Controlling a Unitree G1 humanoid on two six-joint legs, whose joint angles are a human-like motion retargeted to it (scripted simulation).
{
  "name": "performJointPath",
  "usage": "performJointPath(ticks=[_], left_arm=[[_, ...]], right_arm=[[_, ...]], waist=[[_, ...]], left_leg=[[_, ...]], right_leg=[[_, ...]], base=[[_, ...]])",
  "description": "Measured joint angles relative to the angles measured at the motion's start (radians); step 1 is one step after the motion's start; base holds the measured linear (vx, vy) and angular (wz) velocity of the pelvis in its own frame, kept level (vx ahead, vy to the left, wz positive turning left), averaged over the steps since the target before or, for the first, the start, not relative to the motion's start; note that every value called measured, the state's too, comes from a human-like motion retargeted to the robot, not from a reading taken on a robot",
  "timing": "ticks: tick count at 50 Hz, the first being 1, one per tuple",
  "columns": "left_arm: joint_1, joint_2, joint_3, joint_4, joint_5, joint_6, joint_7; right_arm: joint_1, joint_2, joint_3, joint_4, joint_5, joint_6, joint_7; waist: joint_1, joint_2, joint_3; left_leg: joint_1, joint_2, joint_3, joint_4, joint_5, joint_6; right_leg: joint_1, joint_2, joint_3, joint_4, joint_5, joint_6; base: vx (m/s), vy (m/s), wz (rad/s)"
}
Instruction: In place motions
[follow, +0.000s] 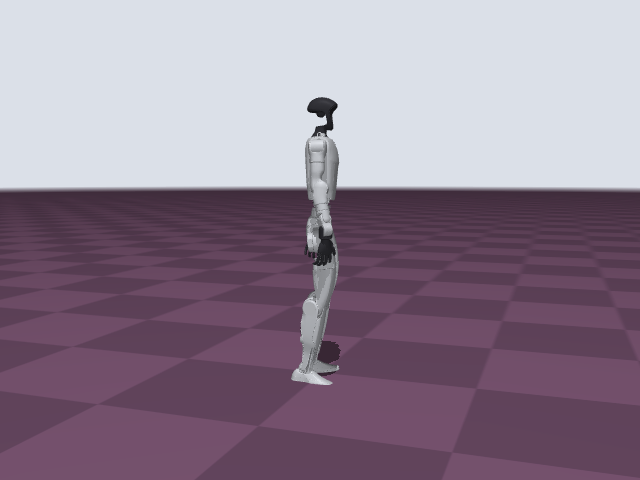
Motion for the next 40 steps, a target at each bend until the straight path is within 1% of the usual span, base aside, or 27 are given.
performJointPath(ticks=[2, 3, 5, 8, 10, 13, 18, 20, 22, 23, 25, 27, 29, 31, 37, 40], left_arm=[[-0.003, -0.012, 0.001, -0.023, -0.037, -0.024, -0.004], [-0.005, -0.017, -0.012, -0.039, -0.056, -0.029, -0.013], [-0.024, -0.021, -0.030, -0.058, -0.064, -0.025, -0.022], [-0.067, -0.011, -0.044, -0.077, -0.023, -0.009, -0.009], [-0.080, -0.005, -0.073, -0.102, -0.001, -0.007, -0.004], [-0.084, 0.001, -0.120, -0.159, 0.013, -0.014, -0.010], [-0.091, 0.007, -0.118, -0.195, 0.016, -0.022, 0.004], [-0.082, 0.012, -0.111, -0.201, 0.021, -0.021, -0.001], [-0.070, 0.018, -0.103, -0.204, 0.027, -0.021, 0.000], [-0.064, 0.021, -0.098, -0.204, 0.029, -0.021, 0.002], [-0.051, 0.027, -0.088, -0.203, 0.028, -0.020, 0.005], [-0.030, 0.028, -0.070, -0.199, 0.026, -0.019, 0.003], [-0.003, 0.021, -0.046, -0.186, 0.023, -0.018, 0.000], [0.021, 0.012, -0.022, -0.167, 0.014, -0.017, -0.003], [0.065, -0.007, 0.011, -0.102, 0.002, -0.010, -0.015], [0.082, -0.019, 0.021, -0.067, 0.006, -0.009, -0.015]], right_arm=[[-0.008, -0.001, 0.025, -0.013, -0.003, -0.004, 0.002], [-0.011, -0.002, 0.035, -0.021, -0.005, -0.007, 0.001], [-0.009, 0.002, 0.048, -0.034, -0.011, -0.007, -0.011], [-0.006, 0.009, 0.047, -0.020, 0.009, -0.009, -0.028], [0.007, 0.007, 0.040, 0.007, 0.025, -0.011, -0.025], [0.032, -0.002, 0.014, 0.059, 0.012, 0.013, -0.015], [0.039, -0.027, 0.004, 0.161, -0.017, 0.055, -0.049], [0.048, -0.042, -0.004, 0.198, -0.012, 0.072, -0.065], [0.057, -0.052, -0.016, 0.220, 0.003, 0.083, -0.073], [0.060, -0.056, -0.022, 0.228, 0.014, 0.087, -0.076], [0.065, -0.063, -0.032, 0.240, 0.041, 0.089, -0.080], [0.069, -0.072, -0.036, 0.251, 0.061, 0.091, -0.081], [0.071, -0.078, -0.035, 0.260, 0.068, 0.099, -0.085], [0.069, -0.080, -0.033, 0.262, 0.069, 0.105, -0.097], [0.046, -0.083, -0.012, 0.219, 0.062, 0.090, -0.088], [0.029, -0.079, -0.001, 0.190, 0.043, 0.086, -0.085]], waist=[[-0.003, 0.013, 0.010], [-0.024, 0.022, 0.015], [-0.056, 0.039, 0.026], [-0.086, 0.045, 0.041], [-0.082, 0.041, 0.035], [-0.053, 0.036, 0.024], [-0.068, 0.043, 0.025], [-0.064, 0.037, 0.022], [-0.048, 0.017, 0.022], [-0.048, 0.005, 0.023], [-0.047, -0.021, 0.037], [-0.043, -0.036, 0.049], [-0.023, -0.038, 0.050], [-0.010, -0.031, 0.057], [0.065, -0.023, 0.142], [0.094, -0.026, 0.161]], left_leg=[[0.004, 0.011, 0.017, -0.010, 0.007, -0.004], [0.003, 0.015, 0.007, -0.012, 0.013, -0.005], [0.002, 0.023, -0.003, -0.016, 0.021, -0.008], [0.000, 0.032, -0.012, -0.010, 0.026, -0.013], [-0.002, 0.032, -0.011, -0.006, 0.026, -0.017], [0.000, 0.035, 0.005, 0.002, 0.021, -0.023], [-0.025, 0.053, 0.016, 0.078, -0.007, -0.033], [-0.054, 0.057, 0.039, 0.153, -0.013, -0.031], [-0.101, 0.063, 0.069, 0.264, 0.016, -0.023], [-0.138, 0.071, 0.074, 0.340, 0.048, -0.017], [-0.202, 0.080, 0.084, 0.481, 0.112, 0.023], [-0.256, 0.088, 0.094, 0.562, 0.111, 0.048], [-0.307, 0.096, 0.106, 0.541, 0.103, 0.039], [-0.354, 0.092, 0.097, 0.452, 0.095, 0.021], [-0.472, 0.090, 0.010, 0.165, 0.069, -0.040], [-0.546, 0.105, -0.003, 0.096, 0.063, -0.050]], right_leg=[[-0.014, 0.018, 0.051, 0.006, 0.001, -0.011], [-0.019, 0.023, 0.036, 0.010, 0.002, -0.019], [-0.016, 0.034, 0.030, 0.005, 0.001, -0.024], [-0.005, 0.039, 0.019, -0.004, 0.004, -0.023], [-0.002, 0.040, 0.015, -0.010, 0.004, -0.027], [-0.010, 0.042, 0.033, -0.002, 0.002, -0.038], [-0.017, 0.048, 0.056, 0.010, -0.003, -0.057], [-0.023, 0.041, 0.077, 0.019, -0.003, -0.066], [-0.031, 0.021, 0.107, 0.028, -0.003, -0.072], [-0.035, 0.007, 0.116, 0.033, -0.004, -0.074], [-0.032, -0.019, 0.122, 0.041, -0.005, -0.076], [-0.022, -0.036, 0.112, 0.043, -0.004, -0.076], [-0.016, -0.035, 0.112, 0.040, 0.001, -0.076], [-0.007, -0.023, 0.105, 0.036, 0.005, -0.075], [0.059, -0.011, 0.103, 0.031, 0.014, -0.051], [0.075, -0.027, 0.111, 0.025, 0.020, -0.035]], base=[[-0.09, 0.12, -0.13], [-0.06, 0.11, 0.17], [-0.12, 0.10, 0.28], [-0.12, 0.05, 0.15], [0.04, 0.02, -0.04], [0.07, 0.05, -0.21], [0.01, 0.07, -0.11], [0.04, 0.08, -0.33], [0.01, 0.07, -0.32], [-0.01, 0.06, -0.02], [-0.02, 0.06, 0.15], [0.02, 0.08, 0.03], [0.04, 0.10, -0.25], [0.01, 0.10, -0.21], [-0.01, 0.11, -0.37], [-0.01, 0.11, -0.35]])
